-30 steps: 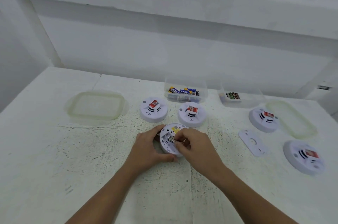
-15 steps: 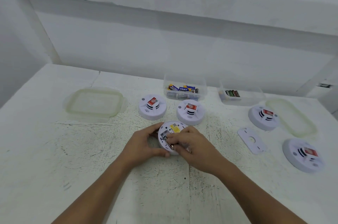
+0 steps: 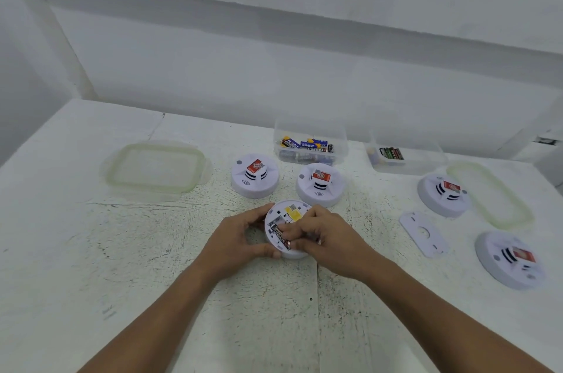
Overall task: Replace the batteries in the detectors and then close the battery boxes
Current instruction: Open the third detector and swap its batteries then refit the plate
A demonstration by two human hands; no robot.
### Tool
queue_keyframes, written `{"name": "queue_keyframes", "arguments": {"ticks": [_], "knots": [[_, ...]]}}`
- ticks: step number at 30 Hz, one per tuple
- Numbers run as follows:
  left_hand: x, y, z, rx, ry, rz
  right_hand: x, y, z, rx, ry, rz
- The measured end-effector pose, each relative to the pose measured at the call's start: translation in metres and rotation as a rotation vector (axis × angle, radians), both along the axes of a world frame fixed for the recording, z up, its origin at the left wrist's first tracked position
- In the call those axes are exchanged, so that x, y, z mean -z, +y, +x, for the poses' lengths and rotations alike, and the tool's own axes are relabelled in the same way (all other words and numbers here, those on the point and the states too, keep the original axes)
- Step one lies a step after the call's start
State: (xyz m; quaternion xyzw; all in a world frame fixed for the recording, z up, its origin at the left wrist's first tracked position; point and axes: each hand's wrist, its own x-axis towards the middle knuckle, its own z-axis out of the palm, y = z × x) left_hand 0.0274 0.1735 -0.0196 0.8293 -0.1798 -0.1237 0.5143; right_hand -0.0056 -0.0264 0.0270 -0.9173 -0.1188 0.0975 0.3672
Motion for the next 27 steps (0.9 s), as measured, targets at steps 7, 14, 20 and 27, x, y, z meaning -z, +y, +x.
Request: {"name": "queue_keyframes", "arguments": {"ticks": [7, 14, 20, 27], "knots": [[0.0020, 0.0006, 0.0003, -0.005, -0.002, -0.021, 0.0032, -0.0010, 0.0036, -0.005, 0.006, -0.003], [0.0040, 0.0016, 0.0000, -0.003, 0.006, -0.058, 0.0044, -0.0038, 0.0014, -0.049, -0.002, 0.038], [0.0042, 0.0014, 0.0005, 0.000, 0.012, -0.052, 0.0049, -0.0061, -0.0011, -0.106, -0.034, 0.016], [0.0032, 0.0004, 0.0018, -0.007, 0.005, -0.024, 0.0004, -0.0029, 0.0028, -0.085, -0.020, 0.008]]}}
